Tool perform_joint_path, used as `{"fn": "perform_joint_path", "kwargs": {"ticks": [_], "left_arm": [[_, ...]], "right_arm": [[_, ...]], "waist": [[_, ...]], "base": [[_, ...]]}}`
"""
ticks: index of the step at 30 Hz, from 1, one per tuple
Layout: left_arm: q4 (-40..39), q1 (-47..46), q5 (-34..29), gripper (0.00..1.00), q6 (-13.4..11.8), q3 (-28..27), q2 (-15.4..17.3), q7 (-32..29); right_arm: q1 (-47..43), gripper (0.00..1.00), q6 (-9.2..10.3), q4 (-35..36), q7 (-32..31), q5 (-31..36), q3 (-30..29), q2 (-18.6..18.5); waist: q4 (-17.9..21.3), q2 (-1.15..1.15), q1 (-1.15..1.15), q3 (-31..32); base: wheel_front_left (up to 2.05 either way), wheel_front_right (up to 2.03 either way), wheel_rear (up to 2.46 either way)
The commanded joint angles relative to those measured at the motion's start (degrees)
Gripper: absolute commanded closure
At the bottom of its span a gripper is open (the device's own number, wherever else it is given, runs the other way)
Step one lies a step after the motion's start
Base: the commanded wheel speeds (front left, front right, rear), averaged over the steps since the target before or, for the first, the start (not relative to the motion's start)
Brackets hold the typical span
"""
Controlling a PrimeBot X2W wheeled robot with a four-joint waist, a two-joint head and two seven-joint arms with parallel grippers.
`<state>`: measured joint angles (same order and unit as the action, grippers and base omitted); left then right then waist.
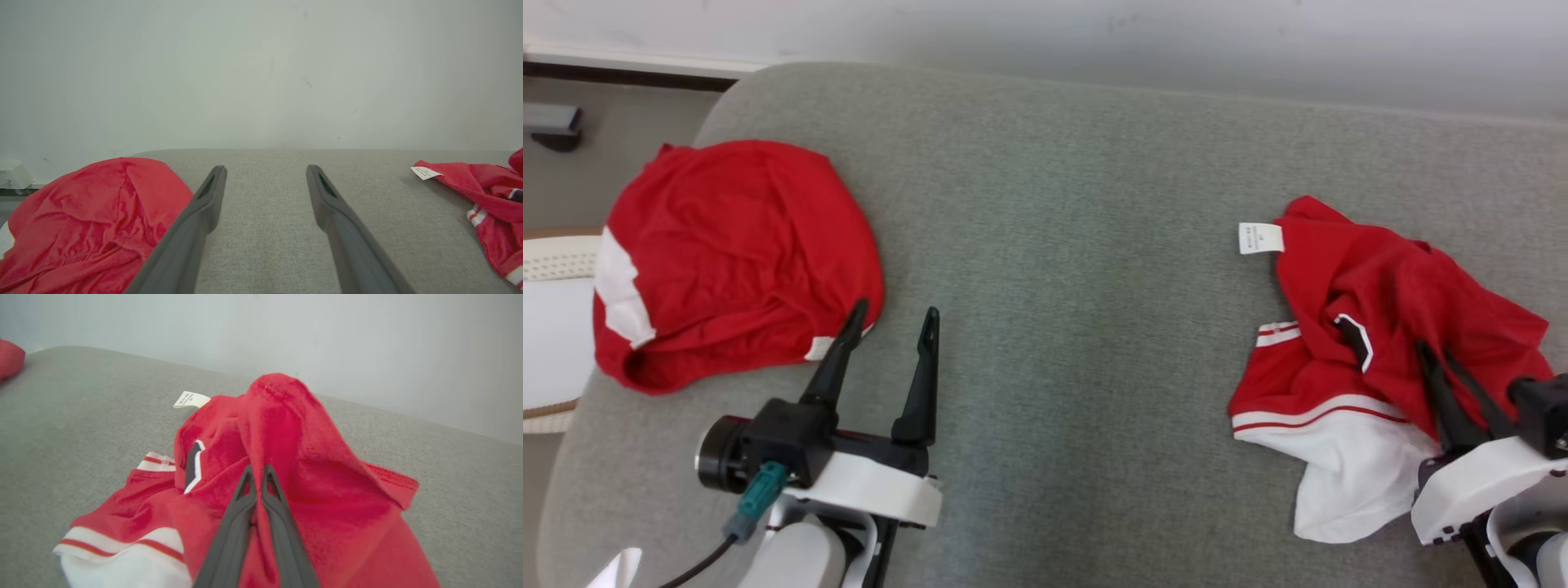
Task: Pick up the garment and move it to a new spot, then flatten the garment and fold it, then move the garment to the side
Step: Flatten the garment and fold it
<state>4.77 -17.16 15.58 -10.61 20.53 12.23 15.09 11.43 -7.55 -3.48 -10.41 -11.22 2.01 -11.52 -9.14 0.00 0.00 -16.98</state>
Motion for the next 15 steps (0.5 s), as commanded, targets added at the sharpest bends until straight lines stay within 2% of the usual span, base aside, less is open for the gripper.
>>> {"fn": "perform_joint_path", "kwargs": {"ticks": [1, 7, 12, 13, 14, 15], "left_arm": [[-0.1, 0.4, -0.6, 0.00, 0.2, -0.7, 0.2, 0.1], [-0.2, 0.9, -1.4, 0.00, 0.8, -1.8, 0.5, 0.1], [-0.2, 1.3, -1.7, 0.00, 1.0, -2.5, 0.6, 0.1], [-0.2, 1.4, -1.7, 0.00, 1.1, -2.7, 0.6, 0.1], [-0.2, 1.5, -1.7, 0.00, 1.1, -2.7, 0.7, 0.1], [-0.3, 1.5, -1.7, 0.00, 1.1, -2.9, 0.7, 0.1]], "right_arm": [[0.7, 1.00, 0.12, 1.4, 1.5, -1.0, -1.2, 0.8], [-1.0, 1.00, 0.12, 4.6, 4.6, -2.4, -9.8, 5.6], [-3.7, 1.00, 0.12, 1.9, 6.3, -5.3, -18.9, 8.3], [-4.2, 0.94, 0.12, 0.7, 6.6, -6.0, -20.1, 8.5], [-4.4, 0.53, 0.12, -0.7, 6.9, -7.7, -20.8, 8.6], [-4.6, 0.00, 0.12, -2.3, 7.6, -9.1, -21.3, 8.7]], "waist": [[1.2, 0.00, 0.00, 0.3], [4.3, 0.00, 0.00, 0.8], [6.1, 0.00, 0.00, 1.0], [6.4, 0.00, 0.00, 1.0], [6.6, 0.00, 0.00, 1.0], [6.8, 0.00, 0.00, 0.9]], "base": [[0.00, 0.00, 0.00], [0.00, 0.00, 0.00], [0.00, 0.00, 0.00], [0.00, 0.00, 0.00], [0.00, 0.00, 0.00], [0.00, 0.00, 0.00]]}}
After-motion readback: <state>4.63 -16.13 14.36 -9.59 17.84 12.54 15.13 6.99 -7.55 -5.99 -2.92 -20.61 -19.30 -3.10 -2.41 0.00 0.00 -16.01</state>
